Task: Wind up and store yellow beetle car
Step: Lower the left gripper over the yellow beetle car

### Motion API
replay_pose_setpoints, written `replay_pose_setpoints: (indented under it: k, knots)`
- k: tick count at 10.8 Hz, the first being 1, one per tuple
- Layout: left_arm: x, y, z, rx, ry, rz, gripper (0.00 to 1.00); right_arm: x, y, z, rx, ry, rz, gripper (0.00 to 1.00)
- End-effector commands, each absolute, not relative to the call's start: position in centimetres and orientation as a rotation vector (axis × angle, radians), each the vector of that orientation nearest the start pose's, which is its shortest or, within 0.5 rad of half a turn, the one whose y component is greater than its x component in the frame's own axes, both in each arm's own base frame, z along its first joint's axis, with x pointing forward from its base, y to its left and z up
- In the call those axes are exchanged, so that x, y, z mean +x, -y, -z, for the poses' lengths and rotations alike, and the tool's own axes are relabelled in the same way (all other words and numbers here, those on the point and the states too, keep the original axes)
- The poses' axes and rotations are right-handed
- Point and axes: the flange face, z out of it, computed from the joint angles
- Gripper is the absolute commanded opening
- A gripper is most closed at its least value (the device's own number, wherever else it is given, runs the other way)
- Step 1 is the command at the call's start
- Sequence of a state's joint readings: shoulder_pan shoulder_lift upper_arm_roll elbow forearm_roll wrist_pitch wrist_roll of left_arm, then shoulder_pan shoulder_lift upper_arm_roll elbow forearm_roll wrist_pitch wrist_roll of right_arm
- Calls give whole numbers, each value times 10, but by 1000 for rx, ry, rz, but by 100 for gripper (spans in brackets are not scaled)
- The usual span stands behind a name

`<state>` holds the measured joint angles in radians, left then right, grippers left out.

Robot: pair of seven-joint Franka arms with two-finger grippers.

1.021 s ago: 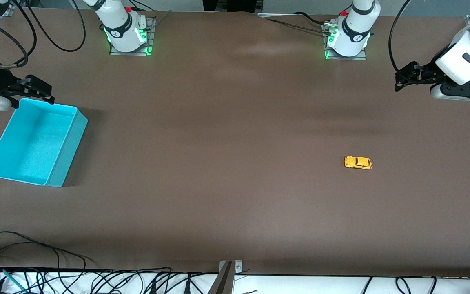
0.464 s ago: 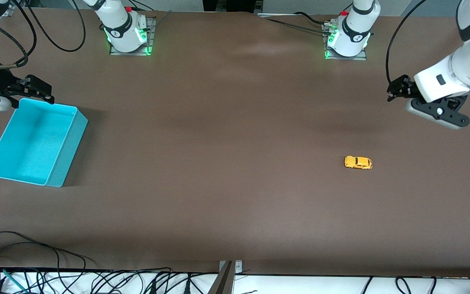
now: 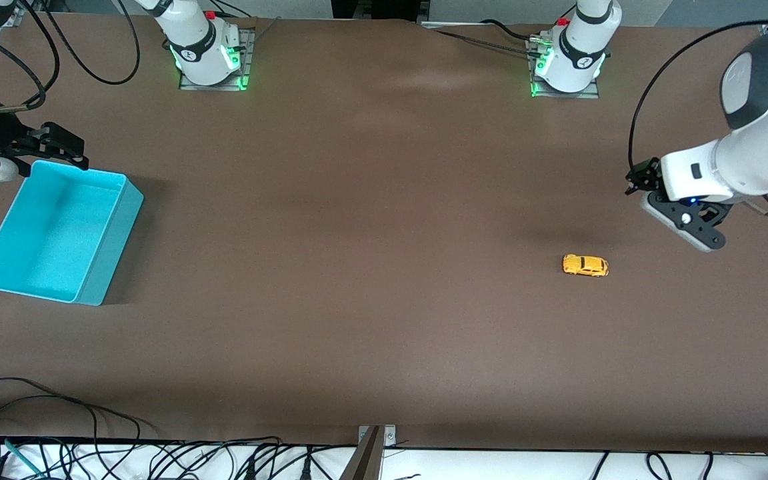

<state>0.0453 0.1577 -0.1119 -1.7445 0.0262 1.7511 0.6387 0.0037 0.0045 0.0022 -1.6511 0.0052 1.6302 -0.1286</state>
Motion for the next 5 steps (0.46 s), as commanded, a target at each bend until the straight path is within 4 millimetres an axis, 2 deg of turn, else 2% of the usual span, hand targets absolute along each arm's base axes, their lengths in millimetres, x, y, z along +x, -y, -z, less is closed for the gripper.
replay_pose_setpoints:
  k: [1, 4, 5]
  knots:
    - [580, 32, -416, -2863, -1320, -176, 100, 556, -1, -594, -3130, 228, -36, 100]
    - [580, 28, -373, -2722, -1591, -112, 100, 555, -1, -596, -3129, 226, -36, 100]
    - [584, 17, -356, -2667, -1701, -115, 100, 554, -2, -597, -3127, 228, -35, 100]
